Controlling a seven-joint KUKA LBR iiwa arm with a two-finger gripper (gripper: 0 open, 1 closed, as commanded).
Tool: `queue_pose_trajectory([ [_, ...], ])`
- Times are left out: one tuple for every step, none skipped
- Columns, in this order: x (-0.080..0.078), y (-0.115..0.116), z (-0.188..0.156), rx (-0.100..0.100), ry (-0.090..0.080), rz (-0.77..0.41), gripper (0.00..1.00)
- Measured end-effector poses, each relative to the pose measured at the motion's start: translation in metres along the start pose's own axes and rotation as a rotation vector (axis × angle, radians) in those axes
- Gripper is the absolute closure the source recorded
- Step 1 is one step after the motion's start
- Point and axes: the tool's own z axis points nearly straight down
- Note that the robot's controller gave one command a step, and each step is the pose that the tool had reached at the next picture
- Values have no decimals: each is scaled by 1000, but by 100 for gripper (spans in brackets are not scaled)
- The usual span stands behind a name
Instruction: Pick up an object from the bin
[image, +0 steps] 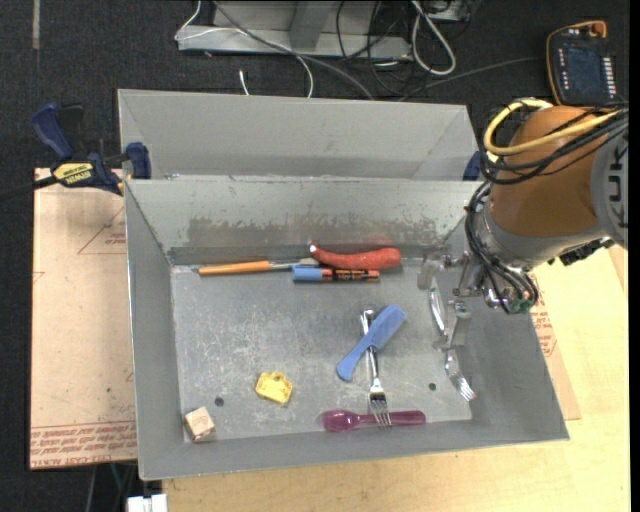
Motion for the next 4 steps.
queue_pose_trajectory([
  [-1, 1, -5, 1, -7, -3, 0],
  [-29, 41, 109, 1, -8, -458, 0],
  [-20, 33, 46, 3, -15, -421, 0],
  [-15, 78, 95, -6, 0, -716, 0],
])
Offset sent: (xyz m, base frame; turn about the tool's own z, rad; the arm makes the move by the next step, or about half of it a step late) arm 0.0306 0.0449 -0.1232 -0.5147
